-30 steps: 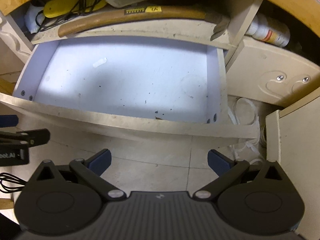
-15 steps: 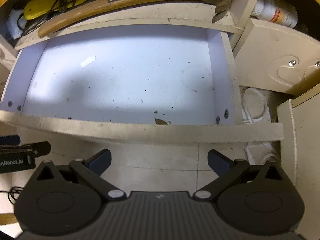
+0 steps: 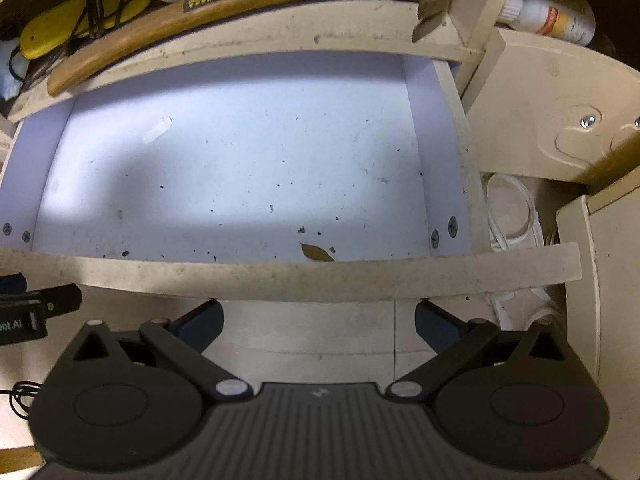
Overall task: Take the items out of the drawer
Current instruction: 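Push the drawer front inward with the left tool while the right tool follows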
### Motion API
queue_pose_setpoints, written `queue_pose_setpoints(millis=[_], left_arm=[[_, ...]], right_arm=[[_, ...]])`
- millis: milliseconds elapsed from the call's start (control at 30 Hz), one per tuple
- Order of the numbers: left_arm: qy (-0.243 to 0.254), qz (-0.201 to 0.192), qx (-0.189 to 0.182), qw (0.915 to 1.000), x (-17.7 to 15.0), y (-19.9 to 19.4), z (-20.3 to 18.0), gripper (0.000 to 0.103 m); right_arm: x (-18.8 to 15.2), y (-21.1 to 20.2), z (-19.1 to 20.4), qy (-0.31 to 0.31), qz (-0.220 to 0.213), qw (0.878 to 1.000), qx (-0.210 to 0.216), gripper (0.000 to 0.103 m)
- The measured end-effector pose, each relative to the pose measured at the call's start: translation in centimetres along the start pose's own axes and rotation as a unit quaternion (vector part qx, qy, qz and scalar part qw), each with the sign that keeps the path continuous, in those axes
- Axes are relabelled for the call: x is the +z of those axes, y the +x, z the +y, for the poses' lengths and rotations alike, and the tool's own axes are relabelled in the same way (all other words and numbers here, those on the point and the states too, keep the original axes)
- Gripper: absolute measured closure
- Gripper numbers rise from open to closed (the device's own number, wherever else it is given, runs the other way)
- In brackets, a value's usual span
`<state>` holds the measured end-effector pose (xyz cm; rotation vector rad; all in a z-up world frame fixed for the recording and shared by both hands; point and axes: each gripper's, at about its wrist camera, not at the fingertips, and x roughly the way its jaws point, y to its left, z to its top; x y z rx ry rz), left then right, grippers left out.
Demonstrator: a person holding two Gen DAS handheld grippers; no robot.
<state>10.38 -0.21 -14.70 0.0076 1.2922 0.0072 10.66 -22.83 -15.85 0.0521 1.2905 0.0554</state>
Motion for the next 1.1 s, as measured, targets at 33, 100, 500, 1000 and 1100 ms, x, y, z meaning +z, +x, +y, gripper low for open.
queue_pose_setpoints(millis=[33, 100, 500, 1000, 1100], left_arm=[[0.000, -0.005, -0.001, 1.0000, 0.2, 0.0, 0.0, 0.019], [-0.005, -0.013, -0.008, 0.9999, 0.7, 0.0, 0.2, 0.019], [-0.010, -0.022, -0.022, 0.9995, 4.4, 1.1, 0.7, 0.018], [-0.011, -0.040, -0.032, 0.9986, 9.3, 2.4, 0.6, 0.018], [-0.011, -0.044, -0.033, 0.9984, 9.8, 2.6, 0.5, 0.018]], right_arm=[[0.2, 0.0, 0.0, -0.001, -0.006, 1.000, -0.001, 0.000], [0.7, -0.1, 0.0, -0.002, -0.016, 1.000, -0.001, 0.000], [4.1, 0.6, 0.6, -0.003, -0.041, 0.999, -0.011, 0.000], [8.0, 0.9, 1.3, -0.009, -0.084, 0.996, -0.026, 0.000], [8.4, 1.0, 1.4, -0.009, -0.092, 0.995, -0.028, 0.000]])
